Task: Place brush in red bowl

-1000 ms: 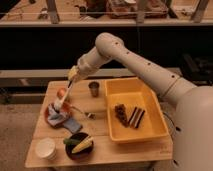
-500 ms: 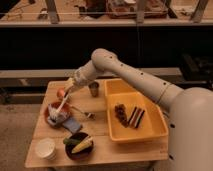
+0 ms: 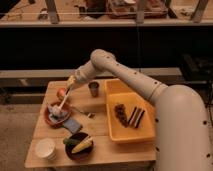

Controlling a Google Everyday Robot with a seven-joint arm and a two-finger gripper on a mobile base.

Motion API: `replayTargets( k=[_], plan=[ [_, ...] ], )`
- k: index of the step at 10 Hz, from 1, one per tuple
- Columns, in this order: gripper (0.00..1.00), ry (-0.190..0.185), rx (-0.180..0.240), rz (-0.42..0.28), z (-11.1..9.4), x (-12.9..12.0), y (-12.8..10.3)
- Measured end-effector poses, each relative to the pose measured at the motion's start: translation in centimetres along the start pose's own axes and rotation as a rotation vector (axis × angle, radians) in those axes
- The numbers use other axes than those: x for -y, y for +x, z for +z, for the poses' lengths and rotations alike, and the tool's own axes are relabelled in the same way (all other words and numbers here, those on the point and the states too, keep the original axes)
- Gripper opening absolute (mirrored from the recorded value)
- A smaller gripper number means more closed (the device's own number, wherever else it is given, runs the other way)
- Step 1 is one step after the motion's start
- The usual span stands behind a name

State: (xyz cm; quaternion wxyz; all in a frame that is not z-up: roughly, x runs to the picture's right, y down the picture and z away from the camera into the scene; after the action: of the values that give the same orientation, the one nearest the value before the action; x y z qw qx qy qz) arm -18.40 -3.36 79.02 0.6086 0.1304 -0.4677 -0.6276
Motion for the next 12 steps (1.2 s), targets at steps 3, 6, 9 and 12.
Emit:
replayTargets(
  k=[3, 6, 9, 12],
  plan=[
    [0.14, -0.021, -0.007, 0.02, 1.2, -0.8, 1.3],
    [0.25, -0.041, -0.008, 0.009, 2.5, -1.2, 0.6],
    [0.55, -0.064, -0.013, -0.001, 3.2, -1.5, 0.0],
    [0.8, -0.078, -0.009, -0.007, 3.3, -1.8, -0.3]
  ],
)
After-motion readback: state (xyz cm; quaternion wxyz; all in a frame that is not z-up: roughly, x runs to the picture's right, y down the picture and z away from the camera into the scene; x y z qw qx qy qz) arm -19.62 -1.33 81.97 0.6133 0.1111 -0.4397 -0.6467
